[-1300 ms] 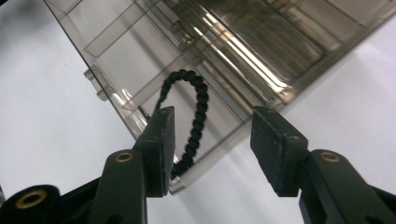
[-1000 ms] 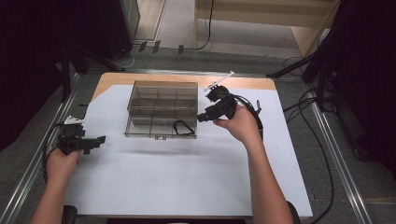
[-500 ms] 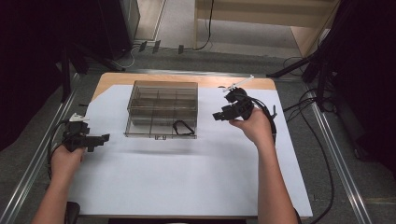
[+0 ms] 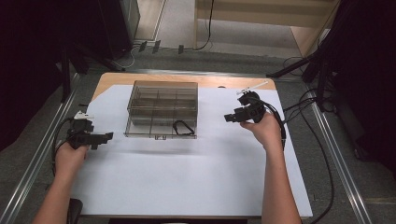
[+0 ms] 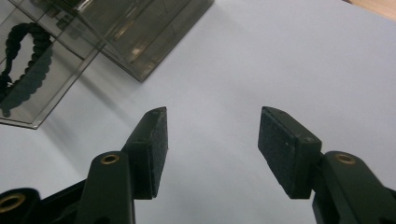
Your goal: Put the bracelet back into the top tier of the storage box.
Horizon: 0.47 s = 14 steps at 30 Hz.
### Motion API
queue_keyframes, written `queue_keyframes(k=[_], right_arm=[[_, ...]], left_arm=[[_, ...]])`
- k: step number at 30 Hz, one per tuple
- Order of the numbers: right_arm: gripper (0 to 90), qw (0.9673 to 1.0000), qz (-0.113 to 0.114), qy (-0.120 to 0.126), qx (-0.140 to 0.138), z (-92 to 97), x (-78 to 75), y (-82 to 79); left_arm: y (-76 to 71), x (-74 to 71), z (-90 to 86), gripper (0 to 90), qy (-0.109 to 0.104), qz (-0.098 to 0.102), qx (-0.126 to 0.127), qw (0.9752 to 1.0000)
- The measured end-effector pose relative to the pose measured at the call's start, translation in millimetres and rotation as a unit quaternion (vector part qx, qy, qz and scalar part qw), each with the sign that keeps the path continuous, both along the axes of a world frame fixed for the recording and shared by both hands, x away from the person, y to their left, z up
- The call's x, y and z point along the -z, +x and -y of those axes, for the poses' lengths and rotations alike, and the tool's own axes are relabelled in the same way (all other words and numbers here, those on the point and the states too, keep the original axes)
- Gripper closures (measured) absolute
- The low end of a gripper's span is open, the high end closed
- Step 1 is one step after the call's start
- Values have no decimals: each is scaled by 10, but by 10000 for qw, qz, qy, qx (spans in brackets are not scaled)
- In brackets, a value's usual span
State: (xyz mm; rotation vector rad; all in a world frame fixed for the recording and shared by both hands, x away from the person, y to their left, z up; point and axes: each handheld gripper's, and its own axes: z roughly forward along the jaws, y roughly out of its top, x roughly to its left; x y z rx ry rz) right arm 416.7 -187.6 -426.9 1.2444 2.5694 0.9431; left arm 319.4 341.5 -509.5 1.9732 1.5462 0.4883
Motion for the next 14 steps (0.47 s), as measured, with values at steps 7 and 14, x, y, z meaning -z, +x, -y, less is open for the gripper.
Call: queue_keyframes(k=[7, 14], right_arm=[[395, 9997, 83, 14, 210, 90, 31, -1], [315, 9994, 221, 49, 255, 84, 46, -5]], left_arm=[[13, -1, 7, 140, -19, 15, 9, 10000], [13, -4, -1, 141, -21, 16, -13, 10000]])
